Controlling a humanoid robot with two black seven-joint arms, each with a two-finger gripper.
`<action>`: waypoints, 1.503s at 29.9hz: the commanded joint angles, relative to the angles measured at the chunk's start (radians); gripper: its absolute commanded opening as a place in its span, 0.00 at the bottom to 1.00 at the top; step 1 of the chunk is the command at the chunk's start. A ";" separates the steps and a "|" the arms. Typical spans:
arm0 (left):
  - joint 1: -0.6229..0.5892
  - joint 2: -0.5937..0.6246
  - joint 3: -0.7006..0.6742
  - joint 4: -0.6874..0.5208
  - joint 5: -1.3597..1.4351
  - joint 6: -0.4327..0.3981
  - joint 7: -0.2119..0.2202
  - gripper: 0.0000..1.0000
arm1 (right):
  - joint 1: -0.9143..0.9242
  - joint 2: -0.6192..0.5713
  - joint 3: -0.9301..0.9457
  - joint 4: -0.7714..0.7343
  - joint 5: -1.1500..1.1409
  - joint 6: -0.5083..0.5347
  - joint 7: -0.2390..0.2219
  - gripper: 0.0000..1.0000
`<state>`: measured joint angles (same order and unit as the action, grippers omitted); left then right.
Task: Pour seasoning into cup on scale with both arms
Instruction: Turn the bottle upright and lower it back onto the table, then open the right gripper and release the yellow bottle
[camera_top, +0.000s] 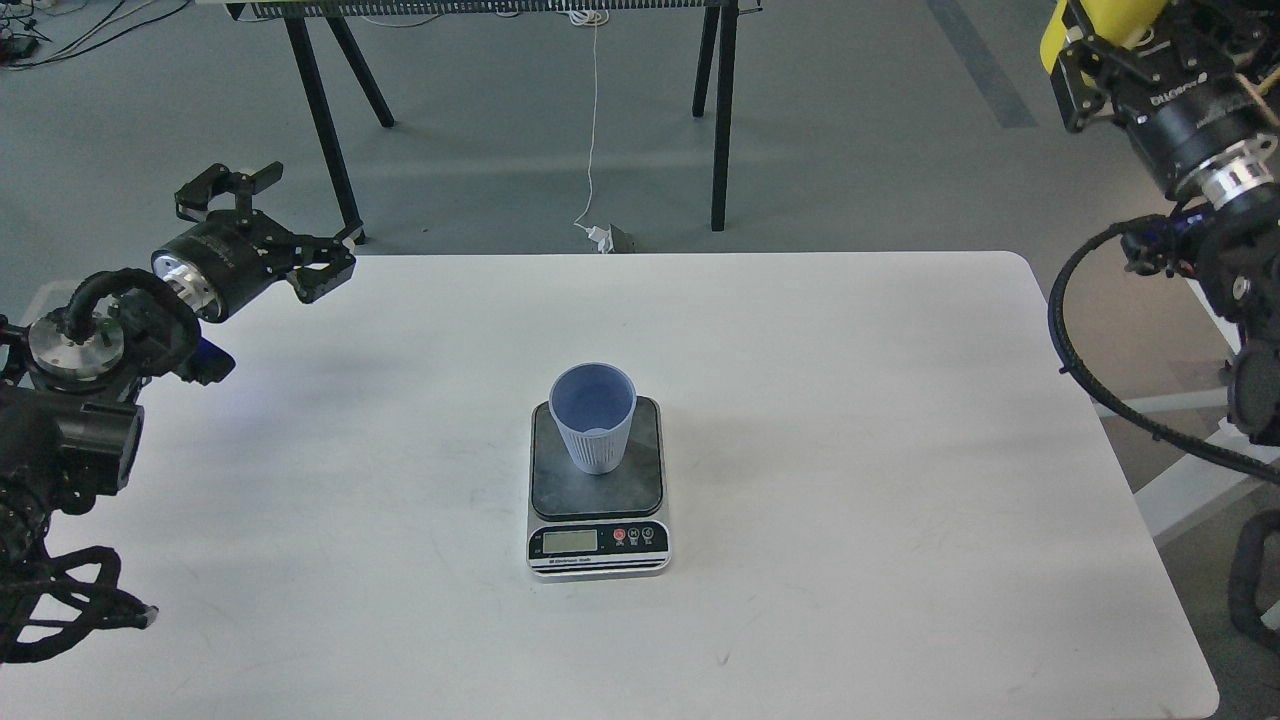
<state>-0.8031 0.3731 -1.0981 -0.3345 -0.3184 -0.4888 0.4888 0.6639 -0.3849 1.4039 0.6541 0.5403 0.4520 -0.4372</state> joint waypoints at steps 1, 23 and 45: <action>0.012 0.000 0.001 0.000 0.002 0.000 0.000 1.00 | -0.237 0.027 -0.006 0.053 0.087 0.037 0.002 0.02; 0.018 -0.017 0.007 0.000 0.028 0.000 0.000 1.00 | -0.464 0.368 -0.229 0.050 0.076 0.037 0.012 0.03; 0.021 -0.019 0.009 0.000 0.028 0.000 0.000 1.00 | -0.532 0.293 -0.240 0.148 0.052 0.037 0.011 0.99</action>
<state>-0.7817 0.3544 -1.0891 -0.3344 -0.2899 -0.4887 0.4887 0.1632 -0.0535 1.1648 0.7408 0.5932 0.4883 -0.4258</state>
